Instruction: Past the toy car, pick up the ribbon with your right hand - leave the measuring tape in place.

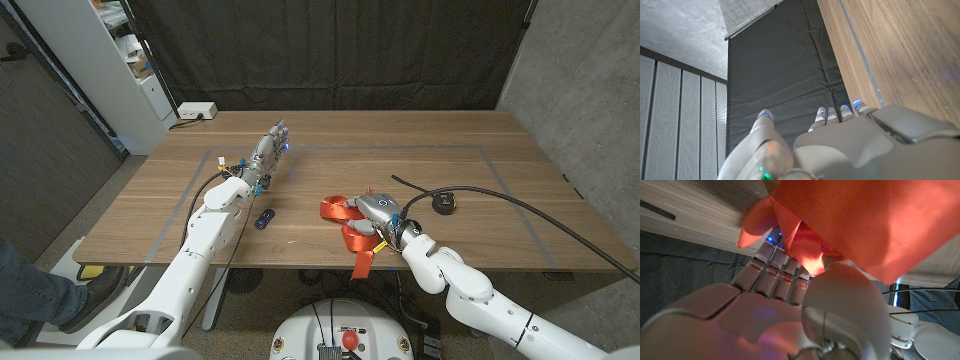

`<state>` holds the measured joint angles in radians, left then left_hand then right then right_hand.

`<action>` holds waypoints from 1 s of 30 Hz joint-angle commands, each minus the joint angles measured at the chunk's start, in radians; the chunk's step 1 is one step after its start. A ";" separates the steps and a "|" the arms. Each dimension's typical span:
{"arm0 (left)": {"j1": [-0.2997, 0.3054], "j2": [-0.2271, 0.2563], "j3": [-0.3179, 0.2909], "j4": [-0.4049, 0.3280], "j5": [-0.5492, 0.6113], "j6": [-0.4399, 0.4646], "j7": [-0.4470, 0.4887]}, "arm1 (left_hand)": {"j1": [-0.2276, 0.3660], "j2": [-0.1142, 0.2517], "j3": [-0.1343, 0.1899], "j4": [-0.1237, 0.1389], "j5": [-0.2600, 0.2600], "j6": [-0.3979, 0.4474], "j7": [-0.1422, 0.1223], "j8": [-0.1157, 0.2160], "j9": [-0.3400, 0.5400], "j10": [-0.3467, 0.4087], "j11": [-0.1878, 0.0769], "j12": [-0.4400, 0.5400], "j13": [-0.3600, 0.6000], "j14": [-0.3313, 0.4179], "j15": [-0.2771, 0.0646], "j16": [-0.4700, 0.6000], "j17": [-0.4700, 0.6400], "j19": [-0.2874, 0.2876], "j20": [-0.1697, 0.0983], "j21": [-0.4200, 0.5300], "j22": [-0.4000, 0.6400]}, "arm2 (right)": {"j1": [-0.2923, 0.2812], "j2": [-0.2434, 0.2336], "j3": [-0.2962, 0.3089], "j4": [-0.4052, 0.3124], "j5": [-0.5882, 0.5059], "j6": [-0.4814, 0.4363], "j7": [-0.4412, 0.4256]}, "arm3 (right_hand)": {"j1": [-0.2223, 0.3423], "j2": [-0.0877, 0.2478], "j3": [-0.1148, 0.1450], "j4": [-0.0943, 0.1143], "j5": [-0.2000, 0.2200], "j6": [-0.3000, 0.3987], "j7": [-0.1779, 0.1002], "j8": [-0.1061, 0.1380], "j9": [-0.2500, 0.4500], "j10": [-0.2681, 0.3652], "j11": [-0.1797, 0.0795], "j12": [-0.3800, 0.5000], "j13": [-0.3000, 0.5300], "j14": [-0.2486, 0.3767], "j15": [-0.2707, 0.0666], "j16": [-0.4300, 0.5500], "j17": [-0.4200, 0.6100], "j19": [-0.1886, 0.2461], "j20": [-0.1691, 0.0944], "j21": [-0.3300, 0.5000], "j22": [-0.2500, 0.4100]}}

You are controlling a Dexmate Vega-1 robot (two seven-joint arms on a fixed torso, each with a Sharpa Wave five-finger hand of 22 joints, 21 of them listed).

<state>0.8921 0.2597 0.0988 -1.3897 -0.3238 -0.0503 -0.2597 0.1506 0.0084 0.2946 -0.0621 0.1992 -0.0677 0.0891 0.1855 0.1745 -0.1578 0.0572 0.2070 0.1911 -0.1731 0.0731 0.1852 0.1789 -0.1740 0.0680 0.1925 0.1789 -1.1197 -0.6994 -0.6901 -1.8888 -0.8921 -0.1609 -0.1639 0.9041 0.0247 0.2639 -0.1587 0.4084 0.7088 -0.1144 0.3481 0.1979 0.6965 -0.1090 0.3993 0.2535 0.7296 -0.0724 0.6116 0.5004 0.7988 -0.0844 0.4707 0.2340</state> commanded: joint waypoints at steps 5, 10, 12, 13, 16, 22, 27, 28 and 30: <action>0.010 -0.007 0.004 -0.007 -0.004 0.002 -0.003 | 0.001 0.008 0.004 -0.005 -0.004 0.012 0.005 0.008 0.005 0.002 -0.006 0.004 0.002 -0.018 0.008 0.007 0.006 -0.089 0.005 0.007 0.003 | 0.017 0.000 -0.019 0.055 -0.012 0.009 -0.045 | 0.096 0.019 0.012 -0.013 -0.015 0.095 -0.008 0.030 0.009 0.116 -0.015 0.042 0.011 0.089 -0.156 0.052 0.049 0.049 -0.064 0.060 0.038; 0.013 -0.008 0.006 -0.013 -0.003 0.005 -0.001 | 0.001 0.009 0.004 -0.006 -0.004 0.012 0.005 0.008 0.005 0.002 -0.006 0.004 0.002 -0.018 0.008 0.007 0.006 -0.089 0.006 0.007 0.003 | 0.016 -0.003 -0.018 0.054 -0.008 0.007 -0.050 | 0.196 0.040 0.026 -0.019 -0.041 0.148 -0.031 0.059 0.035 0.173 -0.026 0.060 0.025 0.143 -0.160 0.084 0.094 0.061 -0.073 0.120 0.081; 0.014 -0.007 0.007 -0.017 -0.002 0.006 0.000 | 0.001 0.009 0.004 -0.006 -0.004 0.012 0.005 0.008 0.005 0.002 -0.006 0.004 0.002 -0.017 0.007 0.007 0.006 -0.089 0.006 0.007 0.003 | 0.015 -0.004 -0.017 0.053 -0.005 0.009 -0.053 | 0.228 0.042 0.025 -0.017 -0.055 0.158 -0.034 0.071 0.048 0.194 -0.036 0.068 0.033 0.159 -0.162 0.093 0.113 0.054 -0.076 0.143 0.102; 0.014 -0.007 0.008 -0.018 -0.002 0.008 0.000 | 0.001 0.009 0.004 -0.006 -0.004 0.012 0.005 0.008 0.005 0.002 -0.007 0.004 0.003 -0.017 0.008 0.007 0.006 -0.088 0.006 0.007 0.003 | 0.015 -0.005 -0.017 0.051 -0.003 0.009 -0.053 | 0.243 0.045 0.026 -0.017 -0.060 0.158 -0.033 0.074 0.054 0.207 -0.039 0.074 0.038 0.163 -0.163 0.095 0.120 0.052 -0.077 0.154 0.111; 0.015 -0.007 0.009 -0.022 -0.001 0.011 0.001 | 0.001 0.009 0.004 -0.006 -0.004 0.013 0.005 0.008 0.005 0.003 -0.007 0.005 0.003 -0.017 0.007 0.007 0.006 -0.088 0.006 0.007 0.003 | 0.012 -0.008 -0.014 0.045 0.002 0.013 -0.058 | 0.262 0.046 0.026 -0.016 -0.069 0.156 -0.035 0.078 0.062 0.210 -0.043 0.077 0.044 0.174 -0.163 0.101 0.132 0.050 -0.080 0.169 0.124; 0.015 -0.006 0.013 -0.027 0.001 0.015 0.002 | 0.000 0.010 0.003 -0.007 -0.004 0.013 0.006 0.008 0.005 0.003 -0.005 0.005 0.003 -0.016 0.008 0.007 0.006 -0.087 0.006 0.008 0.003 | 0.008 -0.013 -0.008 0.029 0.007 0.020 -0.065 | 0.316 0.054 0.028 -0.014 -0.099 0.164 -0.040 0.093 0.086 0.222 -0.044 0.089 0.066 0.184 -0.164 0.104 0.161 0.040 -0.083 0.204 0.145; 0.014 -0.007 0.015 -0.027 0.001 0.016 0.001 | 0.000 0.010 0.003 -0.007 -0.004 0.014 0.006 0.008 0.005 0.004 -0.006 0.005 0.003 -0.016 0.008 0.007 0.006 -0.086 0.006 0.008 0.003 | 0.002 -0.017 -0.002 0.015 0.008 0.023 -0.069 | 0.339 0.059 0.027 -0.011 -0.120 0.177 -0.042 0.106 0.100 0.239 -0.047 0.101 0.081 0.194 -0.164 0.108 0.179 0.037 -0.085 0.224 0.152; 0.014 -0.008 0.015 -0.027 0.000 0.016 0.002 | 0.000 0.010 0.003 -0.007 -0.004 0.014 0.007 0.007 0.005 0.004 -0.006 0.005 0.003 -0.017 0.008 0.007 0.006 -0.087 0.006 0.008 0.003 | 0.000 -0.019 0.002 0.009 0.011 0.027 -0.072 | 0.343 0.060 0.026 -0.010 -0.125 0.183 -0.039 0.111 0.103 0.241 -0.048 0.103 0.085 0.199 -0.164 0.110 0.183 0.037 -0.085 0.230 0.154; 0.014 -0.008 0.015 -0.026 0.000 0.015 0.001 | 0.000 0.010 0.003 -0.007 -0.004 0.014 0.007 0.007 0.006 0.004 -0.006 0.005 0.003 -0.016 0.008 0.007 0.006 -0.086 0.006 0.008 0.003 | -0.002 -0.020 0.004 0.005 0.011 0.027 -0.071 | 0.350 0.062 0.024 -0.007 -0.134 0.188 -0.042 0.115 0.108 0.248 -0.048 0.108 0.093 0.208 -0.163 0.114 0.192 0.036 -0.086 0.239 0.157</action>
<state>0.9054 0.2535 0.1099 -1.4132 -0.3247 -0.0382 -0.2596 0.1506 0.0084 0.2948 -0.0620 0.1992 -0.0623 0.0945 0.1855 0.1745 -0.1542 0.0536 0.2070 0.1912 -0.1730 0.0730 0.1852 0.1789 -0.1740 0.0679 0.1964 0.1788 -1.1120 -0.7108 -0.6997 -1.8575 -0.8880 -0.1433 -0.2241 1.2315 0.0839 0.2863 -0.1754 0.2833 0.8855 -0.1556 0.4537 0.2981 0.9203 -0.1519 0.4969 0.3332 0.9228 -0.1291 0.7154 0.6811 0.8385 -0.1079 0.6978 0.3861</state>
